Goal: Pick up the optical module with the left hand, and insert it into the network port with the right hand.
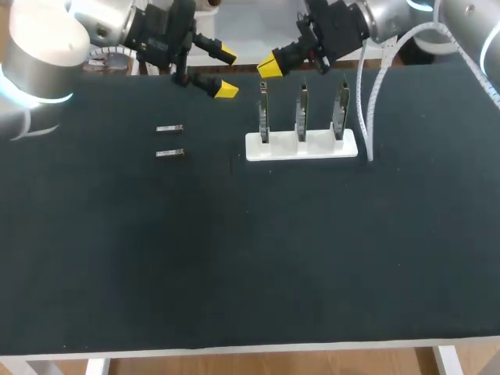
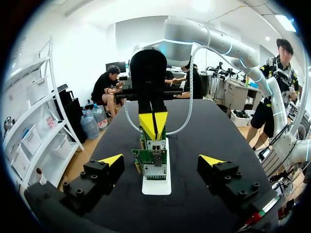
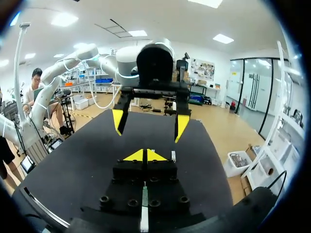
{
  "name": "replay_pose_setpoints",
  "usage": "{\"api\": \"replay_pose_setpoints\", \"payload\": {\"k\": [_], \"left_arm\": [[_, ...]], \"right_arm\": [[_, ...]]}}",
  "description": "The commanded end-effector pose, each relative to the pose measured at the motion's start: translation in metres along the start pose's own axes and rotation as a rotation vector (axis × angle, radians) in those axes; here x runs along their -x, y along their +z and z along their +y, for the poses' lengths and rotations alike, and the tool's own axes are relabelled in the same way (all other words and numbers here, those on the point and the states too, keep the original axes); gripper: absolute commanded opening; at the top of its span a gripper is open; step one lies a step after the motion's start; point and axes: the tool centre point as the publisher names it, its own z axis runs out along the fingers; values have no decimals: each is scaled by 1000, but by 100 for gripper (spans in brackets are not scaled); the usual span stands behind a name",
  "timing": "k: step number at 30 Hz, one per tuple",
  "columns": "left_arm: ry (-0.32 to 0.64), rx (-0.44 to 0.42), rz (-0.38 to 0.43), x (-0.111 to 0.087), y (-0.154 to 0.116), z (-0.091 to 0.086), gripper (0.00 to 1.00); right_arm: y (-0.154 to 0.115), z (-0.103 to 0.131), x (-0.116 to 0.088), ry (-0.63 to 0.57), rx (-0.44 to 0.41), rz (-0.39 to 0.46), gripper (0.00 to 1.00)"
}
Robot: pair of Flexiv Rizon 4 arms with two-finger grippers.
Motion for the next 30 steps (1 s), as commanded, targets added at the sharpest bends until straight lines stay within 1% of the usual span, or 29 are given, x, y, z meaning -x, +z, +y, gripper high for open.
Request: {"api": "replay_pose_setpoints", "payload": {"k": [1, 8, 15, 21, 24, 30], "left_arm": [[-1, -2, 5, 1, 0, 1, 100], [-1, -2, 5, 1, 0, 1, 100], [-1, -2, 5, 1, 0, 1, 100], [-1, -2, 5, 1, 0, 1, 100], [-1, -2, 5, 1, 0, 1, 100], [-1, -2, 5, 1, 0, 1, 100]], "right_arm": [[-14, 0, 7, -1, 75, 10, 0], [-42, 21, -2, 24, 14, 8, 0], [-67, 37, -7, 37, -33, 30, 0], [-73, 48, -15, 60, -32, 41, 0], [-77, 50, -19, 67, -49, 41, 0], [-91, 53, -17, 57, -82, 47, 0]]}}
